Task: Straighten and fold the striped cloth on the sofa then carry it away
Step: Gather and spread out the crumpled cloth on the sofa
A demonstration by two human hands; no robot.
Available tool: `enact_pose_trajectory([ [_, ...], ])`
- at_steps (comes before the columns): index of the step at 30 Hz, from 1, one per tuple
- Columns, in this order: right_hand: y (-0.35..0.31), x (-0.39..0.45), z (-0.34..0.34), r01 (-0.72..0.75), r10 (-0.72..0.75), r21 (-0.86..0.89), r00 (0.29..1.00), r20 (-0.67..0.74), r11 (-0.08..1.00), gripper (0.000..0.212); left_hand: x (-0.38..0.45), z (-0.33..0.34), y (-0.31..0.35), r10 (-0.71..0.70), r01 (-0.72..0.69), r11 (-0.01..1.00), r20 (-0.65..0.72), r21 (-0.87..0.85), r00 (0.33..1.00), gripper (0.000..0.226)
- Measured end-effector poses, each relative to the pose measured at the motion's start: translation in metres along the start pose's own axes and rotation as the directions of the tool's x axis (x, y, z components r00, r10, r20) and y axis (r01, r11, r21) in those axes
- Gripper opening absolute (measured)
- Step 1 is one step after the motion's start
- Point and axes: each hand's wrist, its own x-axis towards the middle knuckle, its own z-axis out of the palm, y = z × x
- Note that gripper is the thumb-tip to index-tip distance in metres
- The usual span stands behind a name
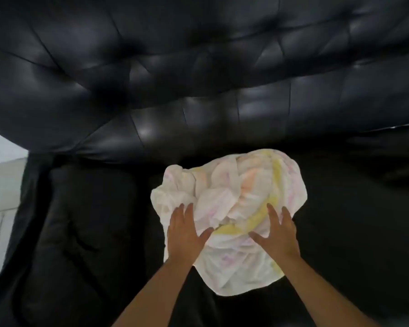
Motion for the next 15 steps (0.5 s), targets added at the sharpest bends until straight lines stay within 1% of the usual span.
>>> enact_pose_trajectory([
  [1, 0.002, 0.011, 0.012, -0.030, 0.033, 0.090, 0.999, -0.035, 0.996, 0.081, 0.013, 0.009, 0.004, 0.018, -0.018, 0.999, -0.008, 0.043, 1.000, 0.074],
  [2, 0.003, 0.019, 0.019, -0.053, 0.072, 0.201, 0.993, -0.089, 0.978, 0.077, 0.022, 0.019, 0.006, 0.050, -0.048, 0.997, -0.031, 0.062, 0.998, 0.067],
  [3, 0.006, 0.026, 0.027, -0.071, 0.109, 0.285, 0.987, -0.118, 0.956, 0.069, 0.030, 0.026, 0.005, 0.089, -0.087, 0.995, -0.034, 0.058, 0.995, 0.056],
  [4, 0.007, 0.027, 0.028, -0.095, 0.154, 0.361, 0.978, -0.139, 0.928, 0.057, 0.034, 0.029, 0.005, 0.102, -0.102, 0.995, -0.034, 0.002, 0.994, 0.044],
  [5, 0.015, 0.028, 0.031, -0.109, 0.187, 0.393, 0.968, -0.166, 0.913, 0.045, 0.031, 0.032, 0.003, 0.090, -0.092, 0.992, -0.026, -0.090, 0.996, 0.034],
  [6, 0.020, 0.024, 0.028, -0.113, 0.212, 0.436, 0.960, -0.185, 0.893, 0.034, 0.022, 0.031, -0.002, 0.042, -0.047, 0.977, -0.027, -0.208, 0.999, 0.028],
  [7, 0.023, 0.019, 0.021, -0.101, 0.230, 0.481, 0.948, -0.219, 0.871, 0.028, 0.012, 0.027, -0.007, -0.044, 0.029, 0.939, -0.037, -0.343, 0.998, 0.023],
  [8, 0.020, 0.013, 0.008, -0.072, 0.243, 0.517, 0.931, -0.271, 0.853, 0.026, 0.001, 0.019, -0.012, -0.149, 0.103, 0.877, -0.062, -0.469, 0.987, 0.019],
  [9, 0.013, 0.008, -0.006, -0.004, 0.237, 0.564, 0.910, -0.340, 0.826, 0.027, -0.009, 0.008, -0.017, -0.246, 0.152, 0.799, -0.085, -0.582, 0.965, 0.016],
  [10, 0.004, 0.003, -0.020, 0.102, 0.194, 0.589, 0.887, -0.418, 0.801, 0.035, -0.020, -0.003, -0.023, -0.322, 0.172, 0.750, -0.124, -0.639, 0.939, 0.013],
  [11, -0.011, -0.003, -0.033, 0.227, 0.117, 0.598, 0.870, -0.480, 0.769, 0.046, -0.032, -0.014, -0.030, -0.375, 0.188, 0.739, -0.162, -0.647, 0.913, 0.015],
  [12, -0.030, -0.013, -0.043, 0.357, -0.002, 0.591, 0.857, -0.516, 0.723, 0.050, -0.045, -0.025, -0.036, -0.404, 0.203, 0.752, -0.195, -0.627, 0.894, 0.018],
  [13, -0.048, -0.021, -0.046, 0.464, -0.154, 0.581, 0.851, -0.502, 0.668, 0.047, -0.057, -0.034, -0.044, -0.427, 0.232, 0.772, -0.213, -0.592, 0.879, 0.021],
  [14, -0.063, -0.029, -0.043, 0.532, -0.330, 0.576, 0.844, -0.423, 0.621, 0.037, -0.066, -0.038, -0.052, -0.431, 0.256, 0.795, -0.215, -0.549, 0.876, 0.021],
  [15, -0.075, -0.036, -0.033, 0.542, -0.496, 0.579, 0.830, -0.255, 0.609, 0.027, -0.075, -0.038, -0.061, -0.420, 0.291, 0.830, -0.190, -0.475, 0.888, 0.021],
])
